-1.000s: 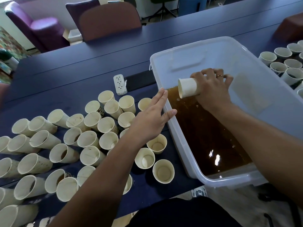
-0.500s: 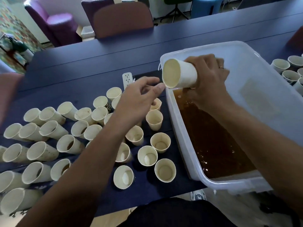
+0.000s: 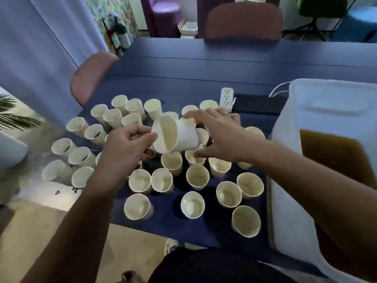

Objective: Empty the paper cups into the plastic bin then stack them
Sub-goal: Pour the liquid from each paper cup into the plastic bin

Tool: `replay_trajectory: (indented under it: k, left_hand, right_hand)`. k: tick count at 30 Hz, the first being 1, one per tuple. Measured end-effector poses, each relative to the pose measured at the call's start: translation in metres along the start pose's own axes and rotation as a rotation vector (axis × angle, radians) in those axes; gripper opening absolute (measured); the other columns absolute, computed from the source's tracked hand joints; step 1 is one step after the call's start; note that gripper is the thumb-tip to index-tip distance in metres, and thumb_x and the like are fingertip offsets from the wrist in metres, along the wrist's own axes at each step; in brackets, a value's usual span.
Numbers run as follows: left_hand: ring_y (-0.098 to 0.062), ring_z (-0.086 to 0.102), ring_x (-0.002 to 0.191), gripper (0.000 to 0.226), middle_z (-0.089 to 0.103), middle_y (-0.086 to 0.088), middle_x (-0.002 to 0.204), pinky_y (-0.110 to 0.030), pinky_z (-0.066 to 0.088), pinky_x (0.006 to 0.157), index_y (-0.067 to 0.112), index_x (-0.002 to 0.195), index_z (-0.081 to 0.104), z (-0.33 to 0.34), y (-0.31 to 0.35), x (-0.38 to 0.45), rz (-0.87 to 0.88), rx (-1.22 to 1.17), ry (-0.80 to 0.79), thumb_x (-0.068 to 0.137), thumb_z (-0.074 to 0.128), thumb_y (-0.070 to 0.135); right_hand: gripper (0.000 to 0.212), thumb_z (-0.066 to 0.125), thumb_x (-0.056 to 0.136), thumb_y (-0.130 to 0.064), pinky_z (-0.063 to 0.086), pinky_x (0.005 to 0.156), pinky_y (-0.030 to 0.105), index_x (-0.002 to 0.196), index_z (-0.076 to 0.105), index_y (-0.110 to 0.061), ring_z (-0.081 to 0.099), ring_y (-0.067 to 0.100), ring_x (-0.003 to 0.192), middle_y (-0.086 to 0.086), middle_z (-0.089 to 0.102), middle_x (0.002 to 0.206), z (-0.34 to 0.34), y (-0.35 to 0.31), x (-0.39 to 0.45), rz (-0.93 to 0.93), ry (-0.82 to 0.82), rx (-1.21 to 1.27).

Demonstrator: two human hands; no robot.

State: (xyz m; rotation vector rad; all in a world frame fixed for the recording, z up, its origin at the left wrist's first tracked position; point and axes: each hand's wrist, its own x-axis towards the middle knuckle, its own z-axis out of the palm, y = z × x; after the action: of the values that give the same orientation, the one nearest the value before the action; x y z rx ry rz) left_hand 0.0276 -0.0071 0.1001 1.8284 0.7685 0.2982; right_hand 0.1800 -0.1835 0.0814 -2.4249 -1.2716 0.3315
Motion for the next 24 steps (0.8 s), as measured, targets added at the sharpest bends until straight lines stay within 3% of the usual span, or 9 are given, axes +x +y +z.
replay_trajectory:
  k: [4,8,12,15,18,20,24]
  left_hand:
    - [-0.01,0.063,0.054,0.006,0.071,0.003,0.065,-0.022,0.047,0.053,0.015,0.1,0.071,-0.046,-0.052,-0.007,-0.172,0.021,0.208,0.094,0.07,0.017]
    - [-0.02,0.059,0.055,0.013,0.069,-0.011,0.07,-0.028,0.048,0.056,0.007,0.103,0.071,-0.079,-0.093,-0.012,-0.262,0.03,0.365,0.092,0.072,0.013]
    - [-0.029,0.074,0.077,0.015,0.076,-0.007,0.086,-0.04,0.056,0.071,0.016,0.099,0.074,-0.1,-0.118,-0.017,-0.284,0.123,0.468,0.086,0.075,0.025]
    - [-0.032,0.073,0.081,0.018,0.076,-0.003,0.087,-0.052,0.059,0.083,0.025,0.091,0.071,-0.106,-0.131,-0.022,-0.31,0.189,0.506,0.078,0.072,0.037]
    - [-0.03,0.072,0.078,0.018,0.075,0.002,0.086,-0.05,0.059,0.082,0.032,0.083,0.065,-0.105,-0.145,-0.029,-0.348,0.247,0.508,0.071,0.064,0.045]
    - [-0.029,0.071,0.079,0.012,0.076,0.003,0.092,-0.048,0.059,0.082,0.033,0.087,0.065,-0.104,-0.154,-0.032,-0.368,0.29,0.5,0.079,0.067,0.041]
    - [-0.025,0.068,0.083,0.009,0.073,0.004,0.097,-0.04,0.054,0.08,0.027,0.099,0.068,-0.097,-0.171,-0.029,-0.399,0.358,0.488,0.09,0.069,0.03]
  right_hand:
    - [0.055,0.07,0.086,-0.044,0.032,0.1,0.046,0.133,0.042,-0.045,0.042,0.019,0.118,-0.012,0.051,0.131,0.026,-0.009,0.031,-0.023,-0.171,-0.007]
    - [0.035,0.067,0.087,-0.04,0.049,0.091,0.04,0.12,0.057,-0.039,0.059,0.011,0.099,-0.02,0.059,0.103,0.06,-0.023,0.058,-0.068,-0.254,0.056]
    - [0.02,0.065,0.093,-0.034,0.049,0.078,0.031,0.112,0.066,-0.025,0.063,0.015,0.093,-0.01,0.067,0.1,0.083,-0.042,0.078,-0.052,-0.23,0.121]
    - [0.019,0.062,0.094,-0.041,0.055,0.08,0.037,0.103,0.068,-0.025,0.064,0.017,0.089,-0.007,0.07,0.098,0.105,-0.058,0.093,-0.038,-0.224,0.073]
    - [0.028,0.056,0.096,-0.049,0.049,0.061,0.03,0.095,0.069,-0.025,0.06,0.012,0.073,-0.008,0.066,0.082,0.129,-0.072,0.107,-0.018,-0.256,-0.05]
    - [0.033,0.053,0.098,-0.046,0.043,0.054,0.027,0.088,0.071,-0.019,0.059,0.012,0.07,-0.003,0.065,0.079,0.143,-0.081,0.115,0.002,-0.306,-0.049]
    - [0.031,0.052,0.098,-0.041,0.055,0.064,0.036,0.079,0.064,-0.021,0.061,0.018,0.07,-0.001,0.064,0.076,0.165,-0.087,0.123,0.06,-0.26,0.014]
